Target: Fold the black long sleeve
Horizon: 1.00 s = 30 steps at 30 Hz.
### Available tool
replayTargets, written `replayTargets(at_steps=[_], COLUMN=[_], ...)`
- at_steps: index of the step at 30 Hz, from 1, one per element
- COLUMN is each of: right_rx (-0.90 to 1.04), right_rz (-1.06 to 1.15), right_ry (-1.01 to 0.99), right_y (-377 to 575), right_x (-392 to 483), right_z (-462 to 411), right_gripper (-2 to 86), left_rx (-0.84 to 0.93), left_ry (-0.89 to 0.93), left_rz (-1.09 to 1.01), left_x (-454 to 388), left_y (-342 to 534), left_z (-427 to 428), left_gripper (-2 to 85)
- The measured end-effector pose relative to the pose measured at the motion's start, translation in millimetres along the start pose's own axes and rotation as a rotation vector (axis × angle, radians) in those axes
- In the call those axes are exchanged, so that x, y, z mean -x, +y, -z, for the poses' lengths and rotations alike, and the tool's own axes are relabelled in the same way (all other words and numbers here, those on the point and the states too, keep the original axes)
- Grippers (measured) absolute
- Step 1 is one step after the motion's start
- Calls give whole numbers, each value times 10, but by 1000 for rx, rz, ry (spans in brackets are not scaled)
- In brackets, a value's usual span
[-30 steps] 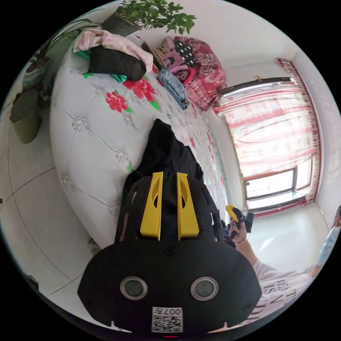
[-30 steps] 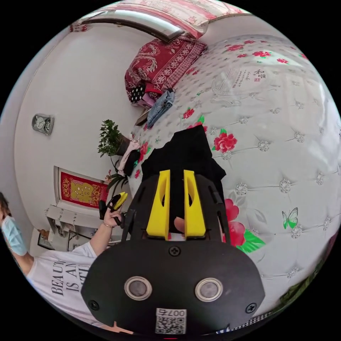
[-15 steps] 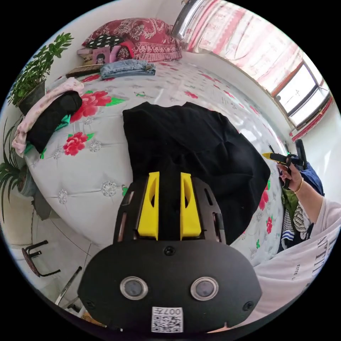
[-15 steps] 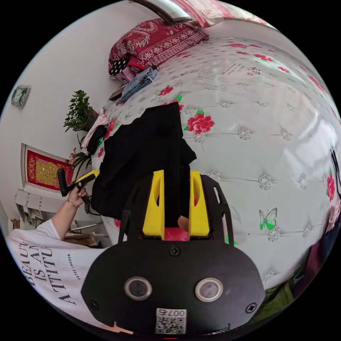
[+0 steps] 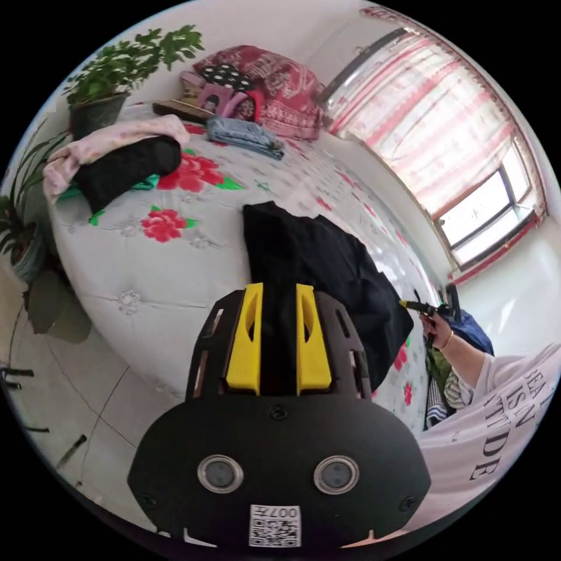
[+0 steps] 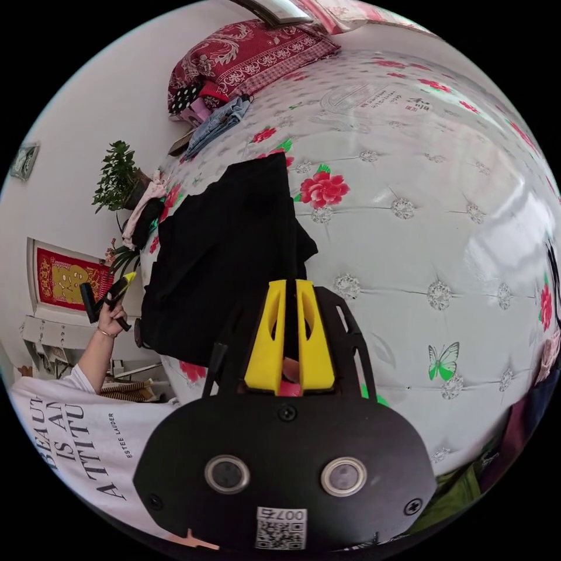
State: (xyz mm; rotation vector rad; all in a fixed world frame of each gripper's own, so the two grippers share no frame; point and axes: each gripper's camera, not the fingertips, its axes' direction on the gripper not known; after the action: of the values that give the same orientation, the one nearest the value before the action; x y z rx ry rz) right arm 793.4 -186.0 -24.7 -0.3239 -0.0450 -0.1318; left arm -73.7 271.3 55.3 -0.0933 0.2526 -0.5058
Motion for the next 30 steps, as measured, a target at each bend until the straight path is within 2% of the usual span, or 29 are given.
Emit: replayTargets(at_steps=[1,3,5,7,9,12,14,16,18,21,23,26,30], right_rx=[-9,14,60,90,103,102,105,92,77,19,-1,19,33], right_rz=[8,18,29,36,40,32,27,6,-22,-29,-28,-31,-63], right_ry=[-8,-6,5,28,34,28,23,7,-8,-16,-43,-62,-115], right_y=[1,-8,-12,1,19,41,57,82,109,232,330,402,338], right_x=[25,55,74,87,81,44,23,-10,-39,-64,-96,-166,-191], right_z=[-19,-93,-200,-290,-352,-395,-436,-434,-382,-171,-68,-31,-95], right_gripper=[17,20,20,20,17,13,10,10,11,14,16,20,19], left_rx=[54,106,176,205,171,22,-27,-81,-99,-117,-99,-11,81], left_ry=[-26,-102,-286,-374,-345,-262,-198,-218,-251,-174,-135,-210,-267], left_rz=[-63,-149,-183,-190,-138,47,248,374,409,358,249,81,18], left_x=[-158,-386,-559,-581,-520,-229,117,299,360,279,78,-196,-323], left_y=[-51,-110,-194,-230,-245,-114,95,273,377,510,543,334,-10], left_z=[-185,-431,-716,-821,-738,-356,-200,-98,-6,126,125,-60,-481], left_gripper=[126,130,92,37,12,-3,-6,-7,-6,6,67,109,107])
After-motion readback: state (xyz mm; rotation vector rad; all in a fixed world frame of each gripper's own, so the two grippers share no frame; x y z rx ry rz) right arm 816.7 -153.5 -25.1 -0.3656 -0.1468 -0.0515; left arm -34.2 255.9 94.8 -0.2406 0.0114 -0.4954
